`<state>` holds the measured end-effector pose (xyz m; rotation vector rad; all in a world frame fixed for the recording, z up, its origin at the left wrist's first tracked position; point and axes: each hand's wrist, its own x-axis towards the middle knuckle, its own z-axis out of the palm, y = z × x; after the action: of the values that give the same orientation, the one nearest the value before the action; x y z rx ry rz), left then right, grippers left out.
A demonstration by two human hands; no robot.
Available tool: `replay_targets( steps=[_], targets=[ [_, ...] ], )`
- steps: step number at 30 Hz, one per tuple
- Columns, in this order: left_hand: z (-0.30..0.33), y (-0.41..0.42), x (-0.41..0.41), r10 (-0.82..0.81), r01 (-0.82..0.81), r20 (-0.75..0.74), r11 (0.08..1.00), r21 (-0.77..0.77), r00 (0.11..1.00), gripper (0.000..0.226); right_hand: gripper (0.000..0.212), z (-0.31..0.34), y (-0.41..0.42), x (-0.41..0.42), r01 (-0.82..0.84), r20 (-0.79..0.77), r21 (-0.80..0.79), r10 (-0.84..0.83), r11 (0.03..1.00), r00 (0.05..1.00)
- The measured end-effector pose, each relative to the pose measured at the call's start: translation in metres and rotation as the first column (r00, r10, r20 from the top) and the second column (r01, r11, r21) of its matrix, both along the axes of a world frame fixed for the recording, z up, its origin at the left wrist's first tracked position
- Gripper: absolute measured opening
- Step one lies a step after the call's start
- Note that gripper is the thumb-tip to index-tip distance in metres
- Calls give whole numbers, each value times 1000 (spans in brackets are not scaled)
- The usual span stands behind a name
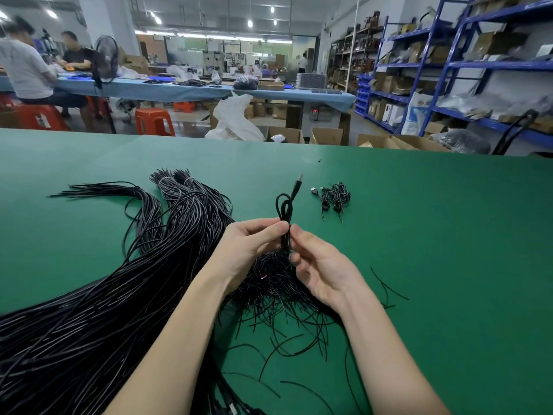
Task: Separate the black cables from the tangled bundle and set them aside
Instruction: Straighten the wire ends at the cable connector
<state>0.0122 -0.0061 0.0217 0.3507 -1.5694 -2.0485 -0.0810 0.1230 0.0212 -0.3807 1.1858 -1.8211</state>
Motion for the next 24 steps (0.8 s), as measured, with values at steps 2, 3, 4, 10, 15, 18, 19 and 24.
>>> replay_targets(
  steps=[2,3,4,10,15,18,19,24],
  targets=[
    [0,1,-3,54,-54,37,999,6,998,36,22,-4,-3,0,125,-89,-4,-125,992,988],
    [-1,1,-5,80,-81,53,997,6,995,33,17,-6,-5,0,189,-183,7,-185,982,966],
    [-1,2,-6,100,-101,63,995,11,993,31,11,-8,-6,0,240,-300,13,-225,971,927],
    [-3,2,-8,84,-93,61,984,152,995,29,12,-14,-5,-2,252,-673,-54,-222,966,706],
    [-4,-3,-7,54,-67,76,981,181,996,26,14,-17,-5,-3,278,-739,-52,-224,959,636],
    [-6,-3,-11,124,-132,70,984,119,990,22,17,-13,-6,-6,187,-597,-3,-152,982,787],
    [-7,-2,-12,139,-143,70,987,70,988,19,20,-13,-7,-7,183,-563,20,-140,983,815],
    [-12,-2,-16,259,-216,108,928,-302,960,16,18,-17,-6,-20,286,-400,71,-236,956,886]
  ],
)
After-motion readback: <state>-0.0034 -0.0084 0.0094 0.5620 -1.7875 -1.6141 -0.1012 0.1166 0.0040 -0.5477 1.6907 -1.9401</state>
